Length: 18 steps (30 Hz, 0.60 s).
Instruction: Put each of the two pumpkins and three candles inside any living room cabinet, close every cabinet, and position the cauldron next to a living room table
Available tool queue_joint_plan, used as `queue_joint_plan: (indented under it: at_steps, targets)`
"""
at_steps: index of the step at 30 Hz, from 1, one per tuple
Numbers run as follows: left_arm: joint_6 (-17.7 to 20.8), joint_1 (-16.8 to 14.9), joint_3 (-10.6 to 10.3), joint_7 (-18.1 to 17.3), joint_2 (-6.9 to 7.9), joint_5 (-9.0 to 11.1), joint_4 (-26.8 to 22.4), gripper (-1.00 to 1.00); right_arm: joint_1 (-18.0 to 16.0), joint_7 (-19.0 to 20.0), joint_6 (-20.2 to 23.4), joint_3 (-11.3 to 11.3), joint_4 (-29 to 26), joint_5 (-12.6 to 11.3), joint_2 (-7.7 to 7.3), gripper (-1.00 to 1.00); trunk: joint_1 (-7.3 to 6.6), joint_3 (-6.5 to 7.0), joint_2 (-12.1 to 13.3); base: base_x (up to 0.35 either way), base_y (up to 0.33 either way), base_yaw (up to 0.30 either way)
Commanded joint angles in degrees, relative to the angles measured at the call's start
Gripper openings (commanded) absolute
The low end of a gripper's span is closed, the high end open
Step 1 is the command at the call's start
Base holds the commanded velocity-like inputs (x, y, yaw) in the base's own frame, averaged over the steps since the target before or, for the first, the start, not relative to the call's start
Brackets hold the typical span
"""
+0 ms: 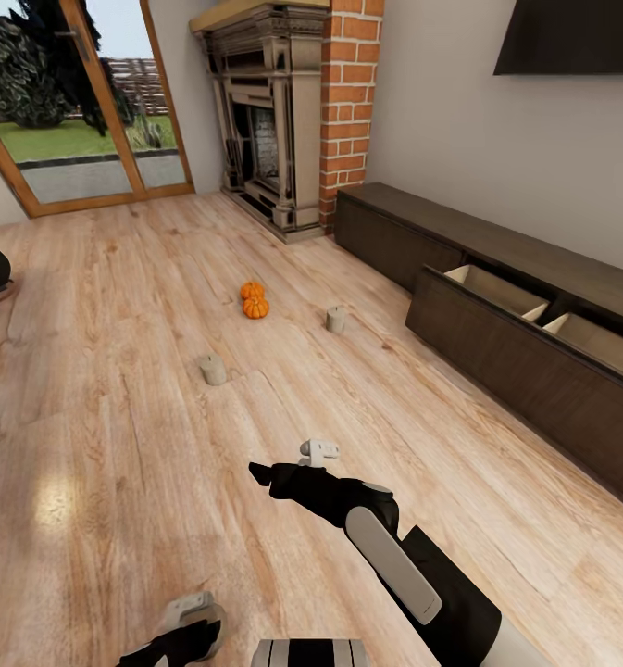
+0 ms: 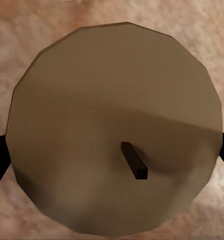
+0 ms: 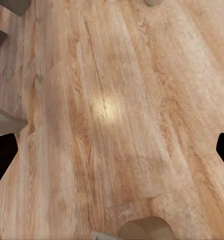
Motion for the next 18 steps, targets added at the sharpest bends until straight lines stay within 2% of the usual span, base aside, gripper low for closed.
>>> queue_joint_plan:
  at_steps: [1,3,8,14,16,18]
  targets:
    - [0.00,-0.02,0.05,-0.06,0.00,0.43,0.04,-1.00,-0.04,-0.58,0.02,0.05,-0.07,-0.59,0.00,1.00,-0.03,0.19,0.00,0.000,0.000,0.000]
    - [0.00,-0.02,0.05,-0.06,-0.02,0.43,0.05,-1.00,-0.04,-0.58,0.06,0.05,-0.07,-0.59,0.00,1.00,-0.09,0.63,0.03,0.000,0.000,0.000]
    - [0.01,-0.02,0.05,-0.06,0.01,0.43,0.06,-1.00,-0.04,-0.58,0.06,0.05,-0.07,-0.59,0.00,1.00,-0.09,0.63,0.03,0.000,0.000,0.000]
    - [0.24,-0.02,0.33,-0.28,0.35,0.36,-0.07,-1.00,-0.04,-0.58,0.08,0.05,-0.07,-0.59,0.00,1.00,-0.24,1.96,0.11,0.000,0.000,0.000]
    - [0.54,-0.02,0.45,-0.64,0.89,0.55,-0.42,-1.00,-0.04,-0.58,0.04,0.05,-0.07,-0.59,-0.02,1.00,-0.29,2.40,0.13,0.000,0.000,0.000]
    - [0.94,-0.12,0.47,-1.05,2.33,1.01,-0.73,-1.00,-0.04,-0.57,0.01,0.02,-0.07,-0.59,-0.06,1.00,-0.34,2.85,0.16,0.000,0.000,0.000]
